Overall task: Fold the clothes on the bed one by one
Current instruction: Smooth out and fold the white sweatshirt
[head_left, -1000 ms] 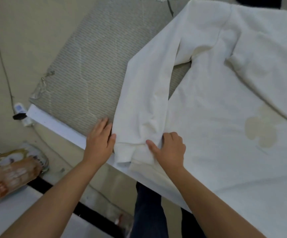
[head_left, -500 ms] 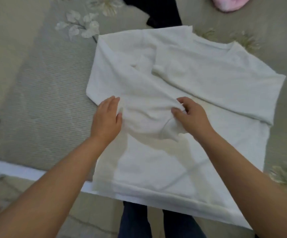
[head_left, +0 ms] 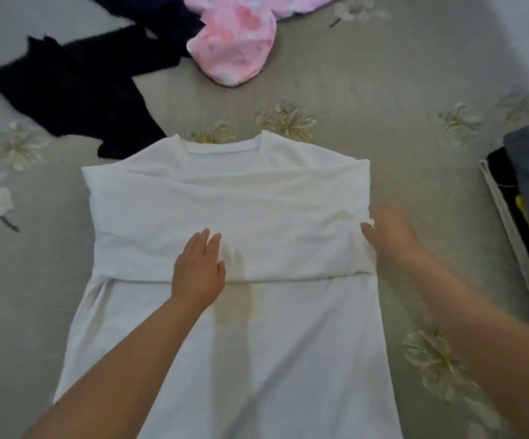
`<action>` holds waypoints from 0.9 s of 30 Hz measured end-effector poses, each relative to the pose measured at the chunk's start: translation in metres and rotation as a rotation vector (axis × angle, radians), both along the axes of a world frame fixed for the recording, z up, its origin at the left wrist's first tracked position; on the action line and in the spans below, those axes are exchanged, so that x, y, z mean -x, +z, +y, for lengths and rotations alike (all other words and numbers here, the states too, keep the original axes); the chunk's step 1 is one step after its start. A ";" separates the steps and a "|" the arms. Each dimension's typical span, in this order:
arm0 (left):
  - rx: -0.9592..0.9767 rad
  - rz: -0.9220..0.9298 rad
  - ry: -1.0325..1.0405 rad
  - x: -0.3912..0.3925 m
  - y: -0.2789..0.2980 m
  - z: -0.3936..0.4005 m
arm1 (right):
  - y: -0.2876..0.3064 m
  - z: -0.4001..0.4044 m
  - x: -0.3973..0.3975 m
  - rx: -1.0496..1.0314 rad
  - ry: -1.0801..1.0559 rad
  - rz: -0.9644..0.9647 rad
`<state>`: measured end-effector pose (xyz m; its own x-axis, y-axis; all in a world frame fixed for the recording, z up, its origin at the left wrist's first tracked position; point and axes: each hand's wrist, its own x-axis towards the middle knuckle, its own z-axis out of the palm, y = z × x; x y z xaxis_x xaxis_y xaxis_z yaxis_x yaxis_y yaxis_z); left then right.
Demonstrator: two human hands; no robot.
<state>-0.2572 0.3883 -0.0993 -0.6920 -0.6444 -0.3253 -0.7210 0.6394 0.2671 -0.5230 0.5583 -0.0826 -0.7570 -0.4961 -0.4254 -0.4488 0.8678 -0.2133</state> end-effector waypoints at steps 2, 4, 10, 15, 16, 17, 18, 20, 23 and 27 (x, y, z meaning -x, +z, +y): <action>0.016 -0.057 0.008 0.001 -0.005 -0.014 | -0.024 0.004 -0.007 -0.004 0.057 0.032; 0.046 -0.081 0.010 0.002 -0.008 -0.038 | -0.038 -0.002 -0.010 0.001 0.041 0.078; 0.120 -0.056 0.085 0.025 -0.023 -0.124 | -0.068 -0.037 0.004 -0.051 0.092 0.142; 0.190 -0.303 -0.019 0.049 -0.044 -0.175 | -0.064 -0.055 0.017 0.087 0.147 0.128; 0.203 -0.337 -0.051 0.051 -0.047 -0.182 | -0.059 -0.059 0.020 0.164 0.128 0.094; 0.216 -0.313 -0.096 0.050 -0.049 -0.189 | -0.053 -0.061 0.023 0.227 0.127 0.070; 0.229 -0.230 -0.145 0.049 -0.050 -0.196 | -0.051 -0.066 0.029 0.257 0.148 0.065; 0.282 -0.057 -0.212 0.043 -0.047 -0.208 | -0.054 -0.076 0.042 0.231 0.185 0.089; 0.446 -0.010 -0.271 0.035 -0.043 -0.224 | -0.066 -0.097 0.053 0.103 0.172 0.166; 0.453 -0.021 -0.127 0.036 -0.060 -0.230 | -0.083 -0.121 0.047 -0.162 0.238 0.259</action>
<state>-0.2929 0.1580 -0.1589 -0.7710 -0.6352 -0.0457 -0.6316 0.7718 -0.0727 -0.5695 0.4377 -0.1651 -0.7213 -0.6131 -0.3222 -0.6629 0.7458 0.0650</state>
